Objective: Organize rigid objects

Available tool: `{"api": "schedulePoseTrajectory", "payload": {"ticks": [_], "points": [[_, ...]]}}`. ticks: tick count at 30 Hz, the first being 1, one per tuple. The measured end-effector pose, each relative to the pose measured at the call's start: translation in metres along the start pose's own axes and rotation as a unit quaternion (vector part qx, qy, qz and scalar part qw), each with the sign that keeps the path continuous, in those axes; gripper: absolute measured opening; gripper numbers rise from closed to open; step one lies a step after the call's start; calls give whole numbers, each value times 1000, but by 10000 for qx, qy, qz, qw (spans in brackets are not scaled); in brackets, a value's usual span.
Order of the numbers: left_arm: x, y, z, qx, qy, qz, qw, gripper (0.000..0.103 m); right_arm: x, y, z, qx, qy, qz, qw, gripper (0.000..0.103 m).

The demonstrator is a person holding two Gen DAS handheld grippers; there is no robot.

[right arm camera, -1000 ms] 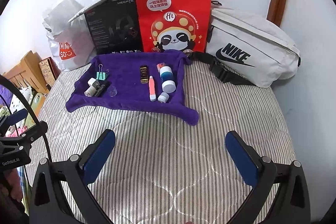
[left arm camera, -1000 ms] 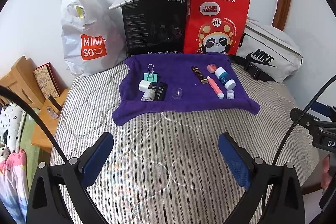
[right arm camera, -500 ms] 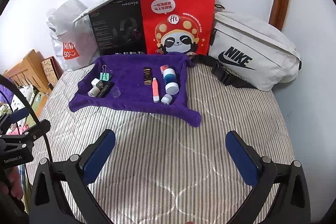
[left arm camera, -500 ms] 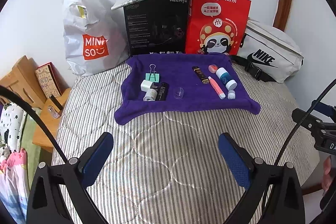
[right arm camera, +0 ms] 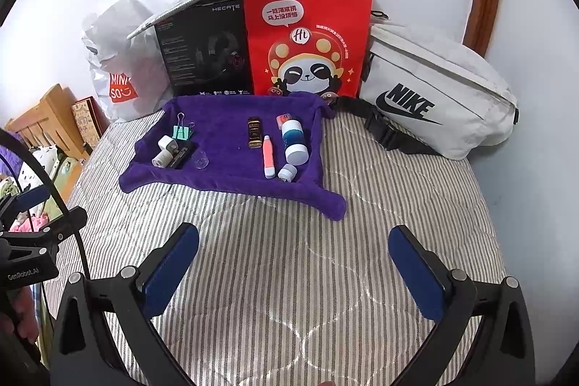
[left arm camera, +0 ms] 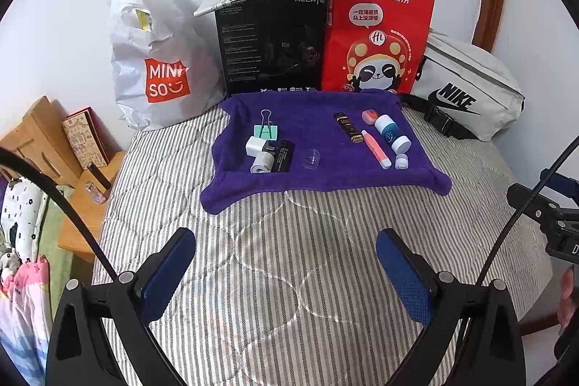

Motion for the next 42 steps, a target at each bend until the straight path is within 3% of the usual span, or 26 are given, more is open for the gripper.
{"api": "schedulePoseTrajectory", "payload": {"ticks": [42], "points": [[-3, -1, -5, -21, -72, -51, 10000, 101, -2, 0, -1, 42, -23, -20, 10000, 103]]}}
Point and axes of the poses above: each gripper's, at about its wrist camera, not at the fingertips, and x roughly against the way its jaws point, z to its right, y to its underside, the point moved 4 cm from there along -x, roughly the way its jaws point, and after that the axes turned 8 degrees about -z, right-handed, at the moved point
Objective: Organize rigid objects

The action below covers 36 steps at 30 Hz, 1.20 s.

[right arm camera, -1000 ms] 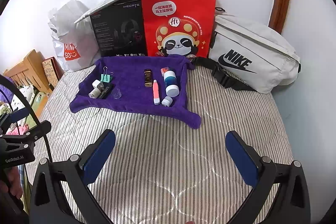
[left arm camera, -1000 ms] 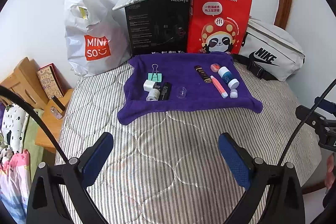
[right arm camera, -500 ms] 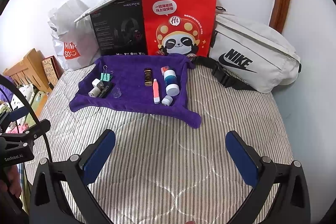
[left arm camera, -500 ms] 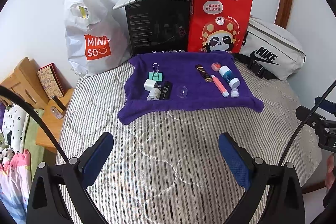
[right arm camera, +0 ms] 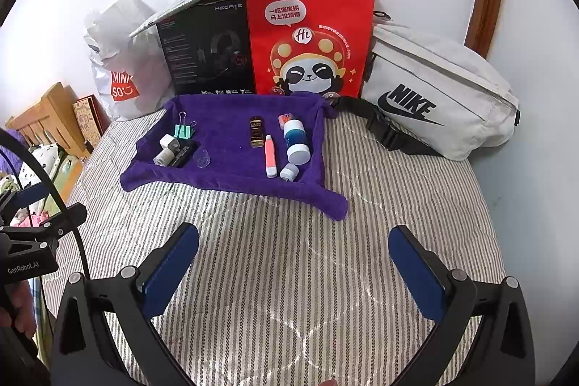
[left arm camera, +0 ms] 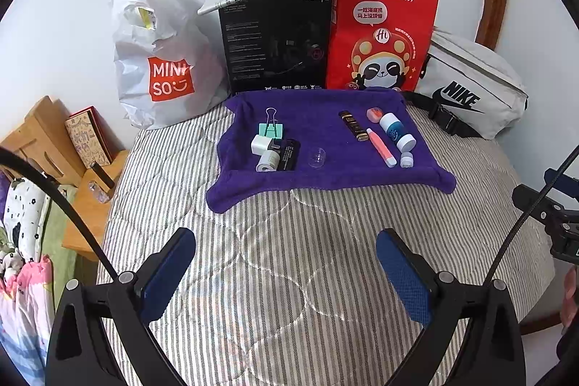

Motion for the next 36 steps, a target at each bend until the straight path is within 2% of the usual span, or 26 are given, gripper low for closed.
{"api": "schedulePoseTrajectory", "payload": {"ticks": [25, 36], "points": [[2, 2, 0, -7, -39, -6, 10000, 101, -1, 0, 3, 12, -17, -7, 10000, 103], [-2, 0, 1, -52, 52, -1, 10000, 102, -5, 1, 3, 18, -20, -51, 10000, 103]]}}
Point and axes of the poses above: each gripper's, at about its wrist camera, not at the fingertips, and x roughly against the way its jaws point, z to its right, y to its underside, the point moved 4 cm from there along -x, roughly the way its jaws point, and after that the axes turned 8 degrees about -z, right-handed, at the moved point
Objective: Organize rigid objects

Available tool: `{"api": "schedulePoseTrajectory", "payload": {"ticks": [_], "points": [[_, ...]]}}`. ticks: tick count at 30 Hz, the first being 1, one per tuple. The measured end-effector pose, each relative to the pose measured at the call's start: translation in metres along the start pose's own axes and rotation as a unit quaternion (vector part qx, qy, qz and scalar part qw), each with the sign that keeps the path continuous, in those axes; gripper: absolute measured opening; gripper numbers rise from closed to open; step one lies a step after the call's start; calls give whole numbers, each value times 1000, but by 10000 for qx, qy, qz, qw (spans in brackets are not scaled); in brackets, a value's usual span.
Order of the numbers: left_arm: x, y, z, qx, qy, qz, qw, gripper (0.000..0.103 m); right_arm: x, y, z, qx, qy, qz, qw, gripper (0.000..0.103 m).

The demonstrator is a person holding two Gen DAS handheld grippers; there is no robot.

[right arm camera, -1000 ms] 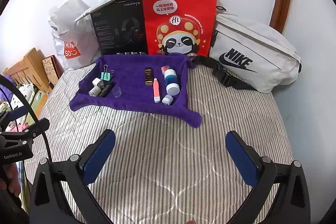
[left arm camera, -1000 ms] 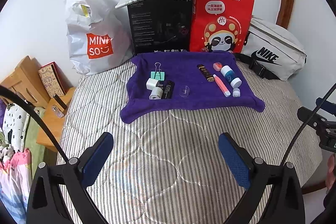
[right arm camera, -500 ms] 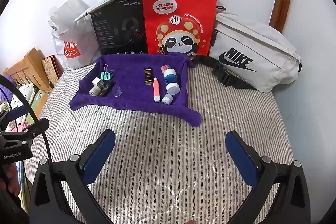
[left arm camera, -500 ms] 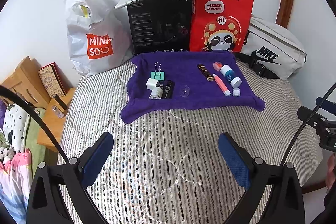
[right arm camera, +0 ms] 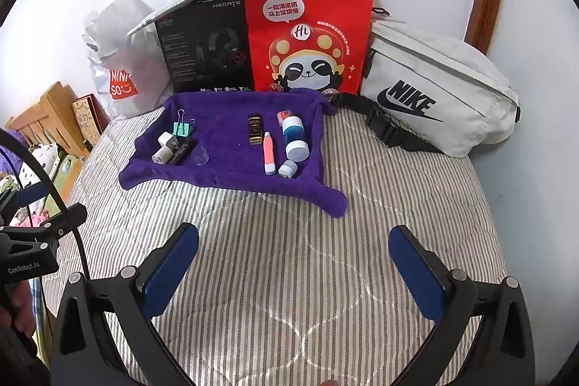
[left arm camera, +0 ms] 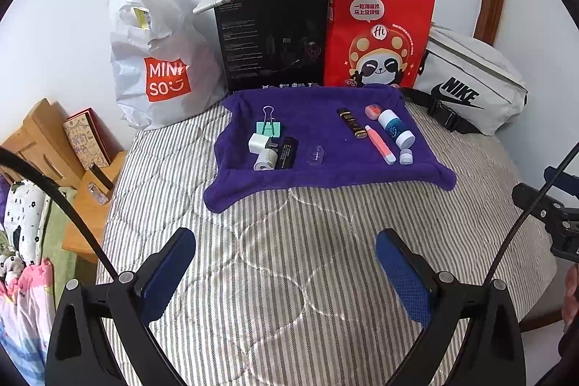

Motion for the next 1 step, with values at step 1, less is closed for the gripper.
{"api": "schedulePoseTrajectory", "payload": {"ticks": [1], "points": [[-1, -2, 0, 0, 48, 7, 10000, 103, -1, 0, 0, 0, -11, -4, 10000, 103]]}}
Point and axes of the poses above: each gripper's, at about its wrist camera, not at the fingertips, and x roughly against the way its jaws point, z to its right, y to its underside, the point moved 4 cm from there along -x, roughly the way its jaws point, and after that the axes turned 8 degrees about -z, right-handed, at the moved point
